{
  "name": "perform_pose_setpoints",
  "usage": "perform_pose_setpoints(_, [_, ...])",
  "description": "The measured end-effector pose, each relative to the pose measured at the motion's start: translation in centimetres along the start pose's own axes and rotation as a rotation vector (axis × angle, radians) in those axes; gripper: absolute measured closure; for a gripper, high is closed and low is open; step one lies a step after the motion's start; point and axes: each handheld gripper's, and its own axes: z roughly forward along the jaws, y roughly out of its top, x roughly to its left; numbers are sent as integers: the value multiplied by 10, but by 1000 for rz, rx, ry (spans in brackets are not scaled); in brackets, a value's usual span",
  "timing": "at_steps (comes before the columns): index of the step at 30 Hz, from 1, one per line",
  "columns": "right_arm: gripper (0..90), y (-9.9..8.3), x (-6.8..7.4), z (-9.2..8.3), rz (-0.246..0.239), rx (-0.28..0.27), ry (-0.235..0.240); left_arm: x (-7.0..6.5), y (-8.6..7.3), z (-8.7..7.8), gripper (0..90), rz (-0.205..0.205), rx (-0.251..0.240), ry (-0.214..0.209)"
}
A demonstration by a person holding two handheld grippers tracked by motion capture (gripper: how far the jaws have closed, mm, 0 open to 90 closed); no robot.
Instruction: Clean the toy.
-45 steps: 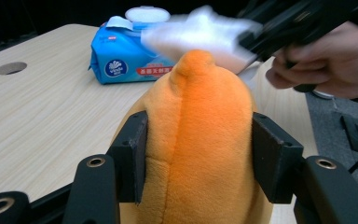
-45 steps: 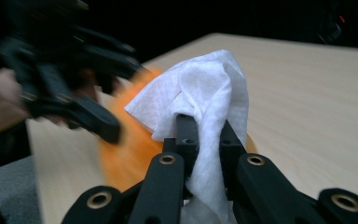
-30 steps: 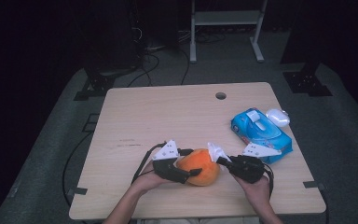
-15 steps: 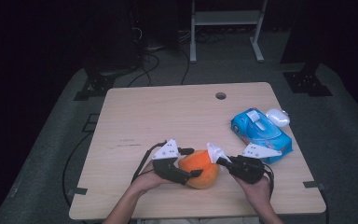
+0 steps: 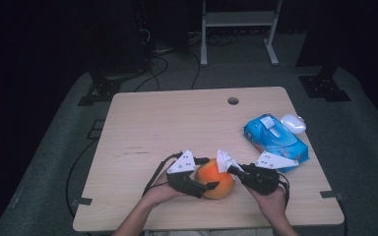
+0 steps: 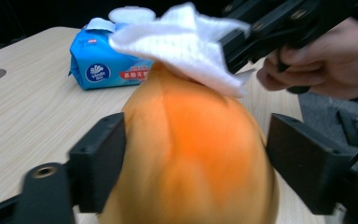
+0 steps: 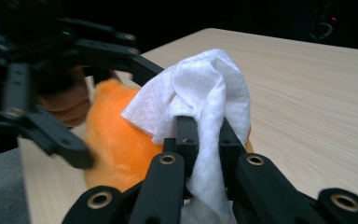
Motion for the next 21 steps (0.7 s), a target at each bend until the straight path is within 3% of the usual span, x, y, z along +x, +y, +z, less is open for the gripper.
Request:
perform_pose_setpoints(4, [835,-3,-10,-4,44,-3,-22,1,-7,8,131,-27,38,9])
perform_pose_setpoints(8, [836,0,-5,-5,36,-5,-32,-3,-2,5,350,44,31,72])
perform_pose_setpoints(12, [836,6,9,-4,-8,-22,34,-1,2,-1,397,50,20,121])
perform_pose_setpoints(14, [835,7,20,3,-69,9,24,2,-1,-2,395,36,23,106])
perform_pose_setpoints(15, [835,7,19,4,-68,13,26,2,-3,-2,396,32,25,101])
perform_pose_setpoints(17, [835,5,10,4,-30,15,21,4,-5,-2,405,34,29,87])
perform_pose_setpoints(19, [836,0,-1,2,-12,33,-31,4,-7,-3,410,30,27,72])
perform_pose_setpoints(21, [835,-5,-11,0,36,40,-52,4,-7,-2,409,38,28,63])
